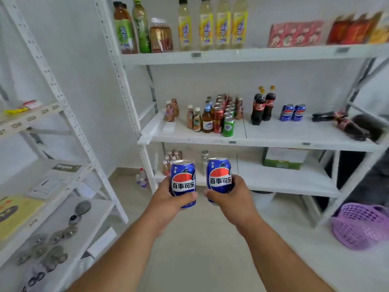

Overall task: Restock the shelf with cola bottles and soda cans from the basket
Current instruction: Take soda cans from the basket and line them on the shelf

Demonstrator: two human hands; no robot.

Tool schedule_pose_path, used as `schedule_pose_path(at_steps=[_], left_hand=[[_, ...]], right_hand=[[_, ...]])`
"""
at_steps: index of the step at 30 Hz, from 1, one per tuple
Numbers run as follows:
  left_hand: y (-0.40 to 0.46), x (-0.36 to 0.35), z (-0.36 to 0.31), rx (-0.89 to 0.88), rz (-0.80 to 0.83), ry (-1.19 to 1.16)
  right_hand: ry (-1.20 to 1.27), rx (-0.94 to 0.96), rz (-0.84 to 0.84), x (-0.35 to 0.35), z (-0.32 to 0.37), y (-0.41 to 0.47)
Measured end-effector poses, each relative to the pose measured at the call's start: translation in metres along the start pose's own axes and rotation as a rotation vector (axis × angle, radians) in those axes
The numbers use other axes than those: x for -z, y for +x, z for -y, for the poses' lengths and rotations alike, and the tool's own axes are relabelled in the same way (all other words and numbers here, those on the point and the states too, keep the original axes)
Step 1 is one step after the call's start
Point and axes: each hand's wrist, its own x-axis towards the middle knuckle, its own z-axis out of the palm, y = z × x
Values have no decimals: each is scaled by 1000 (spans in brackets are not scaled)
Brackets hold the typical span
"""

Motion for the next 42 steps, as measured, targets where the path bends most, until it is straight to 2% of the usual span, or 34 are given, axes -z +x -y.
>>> schedule_pose_path(at_steps=[12,16,26,37,42], left_hand=[[122,-109,-17,-81,269,133],[153,-135,-28,-114,329,155],[199,-217,-46,-135,359,211],[233,-362,-72,-160,324,229],[249,-407,-77,-154,303,233]], right_hand=[[-69,0,-400,97,-6,80],[-77,1,-478,114,1,103],[-78,15,-529,181,-6,156],[-78,39,-516,328,-6,221],[-95,40,-508,372,-9,247]])
